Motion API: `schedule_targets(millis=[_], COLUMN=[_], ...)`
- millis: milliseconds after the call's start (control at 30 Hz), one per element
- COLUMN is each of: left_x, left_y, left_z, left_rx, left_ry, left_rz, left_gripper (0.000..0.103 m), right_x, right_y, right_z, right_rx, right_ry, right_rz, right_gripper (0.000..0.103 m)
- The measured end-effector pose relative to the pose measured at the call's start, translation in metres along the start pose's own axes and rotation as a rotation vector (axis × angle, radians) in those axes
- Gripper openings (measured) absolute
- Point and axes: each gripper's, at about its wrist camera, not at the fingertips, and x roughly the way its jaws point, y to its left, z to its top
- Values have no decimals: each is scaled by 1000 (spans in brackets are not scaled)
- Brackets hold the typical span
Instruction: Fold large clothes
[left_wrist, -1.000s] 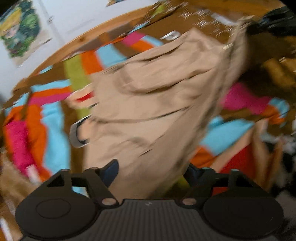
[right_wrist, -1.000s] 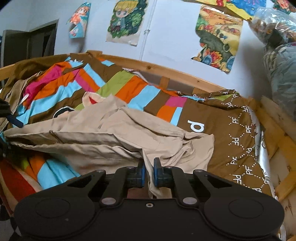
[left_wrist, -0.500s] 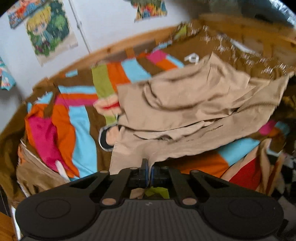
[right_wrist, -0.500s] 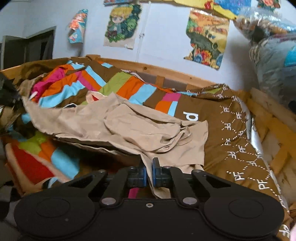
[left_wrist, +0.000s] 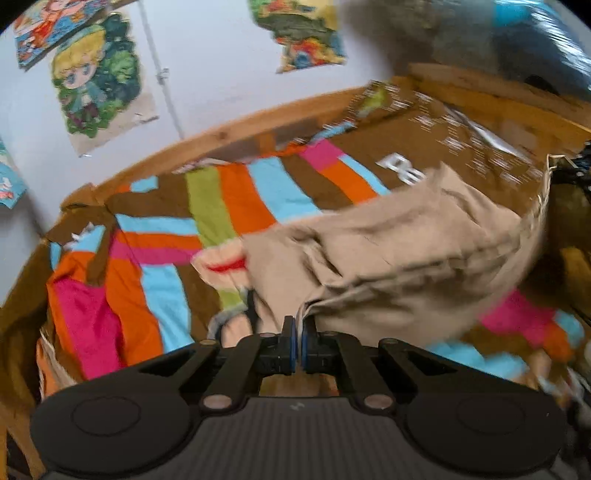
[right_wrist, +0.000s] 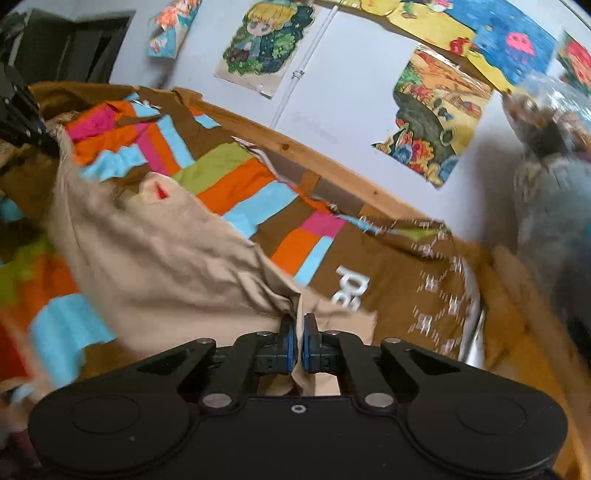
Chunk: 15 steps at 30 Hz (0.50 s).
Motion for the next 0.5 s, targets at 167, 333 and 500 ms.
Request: schedule_targets(millis=[167, 333, 500], left_x=[73, 160, 231], left_y=[16, 18, 26], left_z=[40, 61, 45], left_rx=[-56, -92, -203], left_ry=[18, 109, 198], left_rz=[43, 47, -31], left_gripper=[2, 2, 3], right_x=[96, 177, 222], right_y=[-31, -41, -45], right_z=[26, 18, -8], right_rx=[-25, 62, 177], right_ry=[43, 124, 189], right_rz=[-7, 19, 62], right_gripper=[6, 6, 14])
